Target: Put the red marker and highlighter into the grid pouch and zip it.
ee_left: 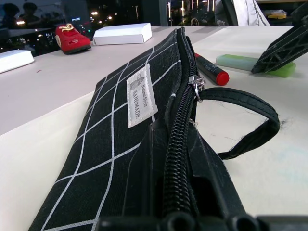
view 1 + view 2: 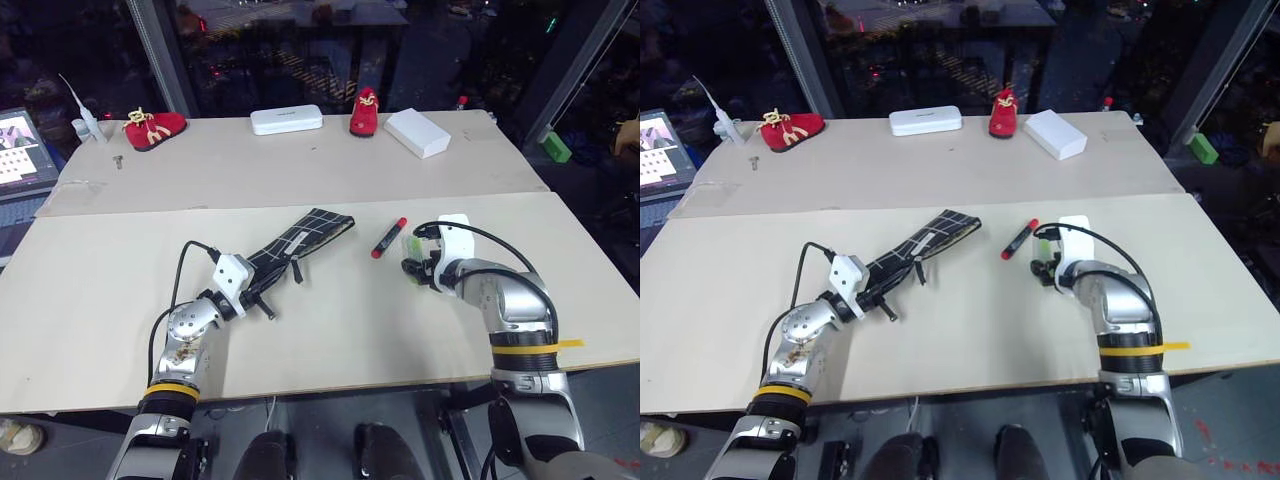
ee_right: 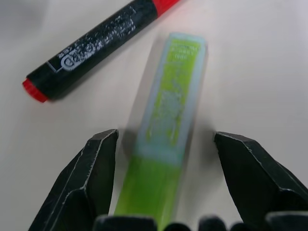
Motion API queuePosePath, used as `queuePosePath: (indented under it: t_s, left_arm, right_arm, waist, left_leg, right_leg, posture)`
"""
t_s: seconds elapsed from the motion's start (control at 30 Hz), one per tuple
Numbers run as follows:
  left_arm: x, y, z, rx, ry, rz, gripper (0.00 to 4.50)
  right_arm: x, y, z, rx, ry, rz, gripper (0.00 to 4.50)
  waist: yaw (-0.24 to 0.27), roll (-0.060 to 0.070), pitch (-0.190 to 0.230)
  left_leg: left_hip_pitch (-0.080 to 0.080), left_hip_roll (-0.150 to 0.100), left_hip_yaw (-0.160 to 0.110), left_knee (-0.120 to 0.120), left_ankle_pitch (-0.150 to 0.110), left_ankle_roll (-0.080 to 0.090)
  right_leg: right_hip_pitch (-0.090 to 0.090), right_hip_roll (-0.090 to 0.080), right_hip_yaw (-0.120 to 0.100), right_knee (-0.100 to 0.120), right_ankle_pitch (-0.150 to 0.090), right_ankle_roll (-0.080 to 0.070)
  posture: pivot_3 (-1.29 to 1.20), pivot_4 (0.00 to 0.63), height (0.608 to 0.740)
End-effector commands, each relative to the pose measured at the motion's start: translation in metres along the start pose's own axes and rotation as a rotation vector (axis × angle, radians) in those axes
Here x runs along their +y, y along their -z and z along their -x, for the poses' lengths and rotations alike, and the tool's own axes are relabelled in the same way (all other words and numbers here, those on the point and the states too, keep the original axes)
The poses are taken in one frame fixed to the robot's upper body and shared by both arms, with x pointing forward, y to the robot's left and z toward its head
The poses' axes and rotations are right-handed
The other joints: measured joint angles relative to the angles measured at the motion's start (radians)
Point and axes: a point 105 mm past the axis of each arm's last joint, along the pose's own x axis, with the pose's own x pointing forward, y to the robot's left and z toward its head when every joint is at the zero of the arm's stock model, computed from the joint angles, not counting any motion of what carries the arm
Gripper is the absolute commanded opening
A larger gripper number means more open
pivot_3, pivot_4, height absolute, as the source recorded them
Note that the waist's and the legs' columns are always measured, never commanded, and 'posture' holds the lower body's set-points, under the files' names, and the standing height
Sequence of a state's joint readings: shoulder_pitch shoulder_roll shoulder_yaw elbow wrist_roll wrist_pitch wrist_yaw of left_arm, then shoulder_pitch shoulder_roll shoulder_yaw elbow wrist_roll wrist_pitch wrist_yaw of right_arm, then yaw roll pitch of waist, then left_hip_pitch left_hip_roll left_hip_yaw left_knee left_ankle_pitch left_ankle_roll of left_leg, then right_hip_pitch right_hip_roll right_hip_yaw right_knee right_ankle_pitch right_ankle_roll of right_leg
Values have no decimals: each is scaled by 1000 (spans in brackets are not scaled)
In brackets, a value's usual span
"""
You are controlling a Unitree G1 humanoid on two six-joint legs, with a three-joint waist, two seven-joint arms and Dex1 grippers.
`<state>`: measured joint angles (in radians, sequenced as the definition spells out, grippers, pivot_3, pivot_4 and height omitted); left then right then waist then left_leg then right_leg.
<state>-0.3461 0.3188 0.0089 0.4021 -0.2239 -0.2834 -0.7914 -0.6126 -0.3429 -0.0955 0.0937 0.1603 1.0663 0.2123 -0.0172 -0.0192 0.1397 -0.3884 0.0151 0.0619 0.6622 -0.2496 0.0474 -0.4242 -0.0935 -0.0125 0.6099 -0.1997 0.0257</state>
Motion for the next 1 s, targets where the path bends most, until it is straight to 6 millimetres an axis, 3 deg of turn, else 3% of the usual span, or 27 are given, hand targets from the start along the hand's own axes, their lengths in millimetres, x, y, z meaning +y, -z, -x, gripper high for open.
queuePosePath:
  t_s: [0.03, 0.13, 0.23, 0.33, 0.5, 0.57, 0.6, 0.67, 0.83, 1.0]
  left_arm:
    - [2, -15, -2, -44, -10, -31, 0]
    - [3, -17, -2, -46, -10, -34, 0]
    - [5, -19, -3, -47, -12, -36, 0]
    - [6, -20, -3, -48, -11, -35, 0]
    - [3, -20, -3, -43, 9, -25, 0]
    - [1, -20, -3, -39, 24, -21, 0]
    - [0, -19, -3, -38, 32, -19, 0]
    - [-1, -19, -4, -38, 39, -17, 0]
    - [-5, -21, -7, -46, 53, -13, 0]
    - [-11, -22, -10, -55, 71, -13, 0]
  right_arm:
    - [-22, 12, -2, 6, 102, -36, 2168]
    - [-28, 13, 0, -6, 133, -52, 1040]
    - [-33, 10, 2, -26, 145, -64, 1025]
    - [-35, -10, 9, -115, 138, -54, 1025]
    - [-6, -74, 42, -427, -73, 147, 1025]
    - [21, -89, 64, -535, -191, 433, 1025]
    - [39, -84, 72, -547, -263, 657, 1025]
    - [56, -67, 74, -510, -346, 930, 1025]
    - [67, -55, 60, -454, -371, 1105, 1025]
    - [72, -58, 49, -452, -365, 1136, 1025]
  waist:
    - [1, -1, -1]
    - [3, -1, -1]
    - [6, -2, -1]
    - [6, -2, -1]
    - [3, -1, -1]
    - [0, -1, -1]
    - [0, -1, 0]
    - [1, -1, 0]
    - [2, -3, 0]
    - [6, -3, 0]
  left_leg:
    - [0, 0, 0, 0, 0, 0]
    - [1, 0, 0, 0, 0, 0]
    - [1, 0, 0, 0, 0, 0]
    - [0, 0, 0, 0, 0, 0]
    - [-3, 0, 0, 0, 0, 0]
    - [-3, 0, 0, 0, -1, 1]
    - [-3, 0, 0, 0, -1, 1]
    - [-2, 0, 0, 0, -1, 2]
    - [0, 0, 0, 0, -1, 1]
    - [-1, 0, 0, 2, -1, 1]
  right_leg:
    - [0, 0, 0, 0, 0, 0]
    - [1, -1, 0, 0, 0, 0]
    - [2, -1, 0, 0, 0, 0]
    - [1, -1, 0, 0, 0, 0]
    - [-2, 0, 0, -1, 0, 0]
    - [-2, 1, 0, -1, 0, 1]
    - [-2, 1, 0, -1, -1, 1]
    - [-2, 1, 0, -2, -1, 2]
    - [0, 1, 0, -2, -2, 2]
    - [0, 0, 0, -2, -1, 1]
  posture:
    - [0, 150, 740]
    - [0, 150, 740]
    - [0, 150, 740]
    - [0, 150, 740]
    - [0, 150, 740]
    - [0, 150, 740]
    - [0, 150, 740]
    - [0, 150, 740]
    - [0, 150, 740]
    - [0, 150, 740]
